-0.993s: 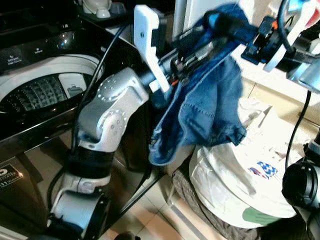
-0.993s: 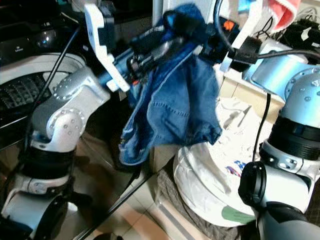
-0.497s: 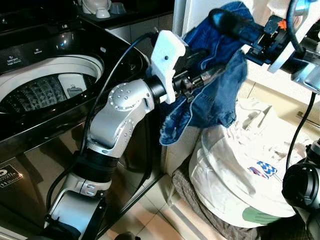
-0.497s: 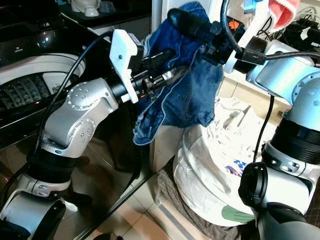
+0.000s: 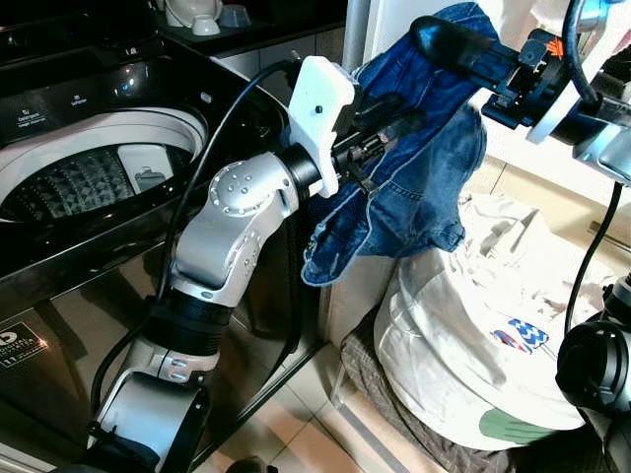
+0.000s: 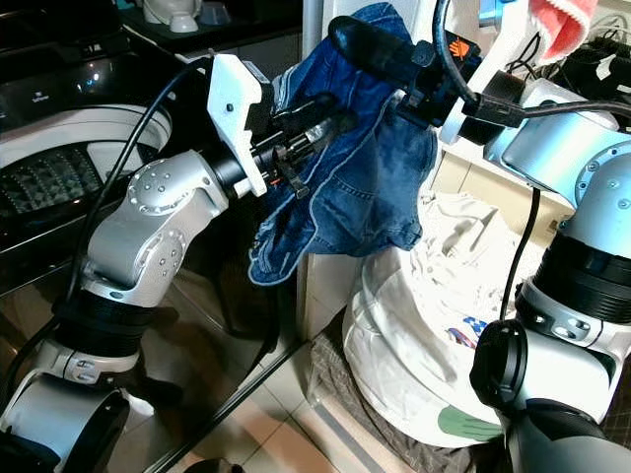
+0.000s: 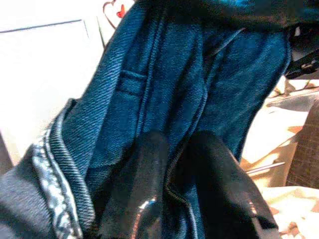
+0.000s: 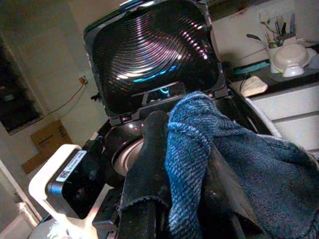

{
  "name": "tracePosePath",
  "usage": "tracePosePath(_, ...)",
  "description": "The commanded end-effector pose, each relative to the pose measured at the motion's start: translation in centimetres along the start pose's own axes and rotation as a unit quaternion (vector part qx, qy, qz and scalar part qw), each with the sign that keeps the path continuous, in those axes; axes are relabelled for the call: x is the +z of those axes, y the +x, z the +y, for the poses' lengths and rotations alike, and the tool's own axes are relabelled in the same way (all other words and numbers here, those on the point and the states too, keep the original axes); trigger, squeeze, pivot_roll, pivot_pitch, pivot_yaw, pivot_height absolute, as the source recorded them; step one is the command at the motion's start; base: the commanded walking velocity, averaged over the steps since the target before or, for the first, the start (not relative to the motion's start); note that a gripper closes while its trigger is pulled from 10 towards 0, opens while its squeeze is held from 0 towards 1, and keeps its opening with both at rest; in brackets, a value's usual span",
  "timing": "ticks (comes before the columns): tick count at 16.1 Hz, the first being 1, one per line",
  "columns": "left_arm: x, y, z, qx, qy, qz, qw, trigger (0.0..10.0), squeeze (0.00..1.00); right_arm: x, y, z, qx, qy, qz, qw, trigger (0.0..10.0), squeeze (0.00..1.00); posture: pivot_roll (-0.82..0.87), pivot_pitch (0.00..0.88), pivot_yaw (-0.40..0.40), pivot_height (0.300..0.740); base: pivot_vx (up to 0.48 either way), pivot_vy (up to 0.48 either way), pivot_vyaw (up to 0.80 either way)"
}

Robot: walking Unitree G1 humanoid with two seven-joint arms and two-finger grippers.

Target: Clothes washing

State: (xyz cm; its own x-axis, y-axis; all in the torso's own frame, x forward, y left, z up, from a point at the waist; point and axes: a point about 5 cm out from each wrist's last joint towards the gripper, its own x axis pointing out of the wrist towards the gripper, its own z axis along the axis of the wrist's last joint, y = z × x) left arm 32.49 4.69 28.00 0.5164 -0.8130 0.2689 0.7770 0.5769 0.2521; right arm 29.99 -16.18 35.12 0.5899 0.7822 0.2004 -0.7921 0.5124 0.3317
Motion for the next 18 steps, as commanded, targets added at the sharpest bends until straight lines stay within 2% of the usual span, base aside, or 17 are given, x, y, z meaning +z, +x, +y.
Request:
tracePosePath(1, -0.7, -0.2, 0.8, 0.024, 0.002, 0.026, 0.999, 0.0, 0.00, 0.8, -0.3, 1.2, 0.029, -0.021, -0.018, 0.999, 0.0, 0.00, -0.05, 0.000, -0.013, 0.740, 0.000, 0.000, 0.00)
tracePosePath(4, -0.7, -0.3, 1.4, 0.043, 0.017, 0.026, 0.999, 0.0, 0.00, 0.8, -0.4, 1.1, 0.026, -0.022, -0.018, 0.999, 0.0, 0.00, -0.05, 0.000, -0.011, 0.740, 0.000, 0.000, 0.00)
tracePosePath(7, -0.2, -0.4, 1.5, 0.040, 0.026, 0.014, 0.999, 0.0, 0.00, 0.8, -0.4, 1.1, 0.022, -0.022, -0.019, 0.999, 0.0, 0.00, -0.05, 0.000, -0.010, 0.740, 0.000, 0.000, 0.00)
tracePosePath(8, 0.8, -0.6, 1.2, 0.014, -0.004, -0.027, 1.000, 0.0, 0.00, 0.9, -0.5, 0.9, 0.016, -0.023, -0.021, 0.999, 0.0, 0.00, -0.06, 0.000, -0.008, 0.740, 0.000, 0.000, 0.00)
tracePosePath(9, 2.3, -1.5, 0.5, -0.047, -0.058, -0.087, 0.993, 0.0, 0.00, 1.0, -0.7, 0.7, 0.009, -0.025, -0.021, 0.999, 0.0, 0.00, -0.06, 0.000, -0.006, 0.740, 0.000, 0.000, 0.00)
tracePosePath(10, 3.2, -2.6, 0.4, -0.090, -0.080, -0.113, 0.986, 0.0, 0.00, 1.0, -0.8, 0.7, 0.008, -0.025, -0.022, 0.999, 0.0, 0.00, -0.06, 0.000, -0.006, 0.740, 0.000, 0.000, 0.00)
tracePosePath(12, 3.9, -3.4, 1.5, -0.068, -0.081, -0.127, 0.986, 0.0, 0.00, 1.0, -0.9, 0.6, 0.007, -0.024, -0.022, 0.999, 0.0, 0.00, -0.05, 0.000, -0.010, 0.740, 0.000, 0.000, 0.00)
tracePosePath(14, 4.6, -4.1, 3.5, -0.023, -0.063, -0.138, 0.988, 0.0, 0.00, 0.9, -0.9, 0.5, 0.005, -0.023, -0.021, 1.000, 0.0, 0.00, -0.05, 0.000, -0.016, 0.740, 0.000, 0.000, 0.00)
tracePosePath(16, 4.5, -4.3, 5.0, 0.031, -0.034, -0.119, 0.992, 0.0, 0.00, 0.9, -0.9, 0.5, 0.006, -0.023, -0.021, 0.999, 0.0, 0.00, -0.04, 0.000, -0.019, 0.740, 0.000, 0.000, 0.00)
tracePosePath(18, 4.4, -4.2, 5.6, 0.052, -0.024, -0.109, 0.992, 0.0, 0.00, 1.0, -0.8, 0.5, 0.009, -0.024, -0.022, 0.999, 0.0, 0.00, -0.04, 0.000, -0.017, 0.740, 0.000, 0.000, 0.00)
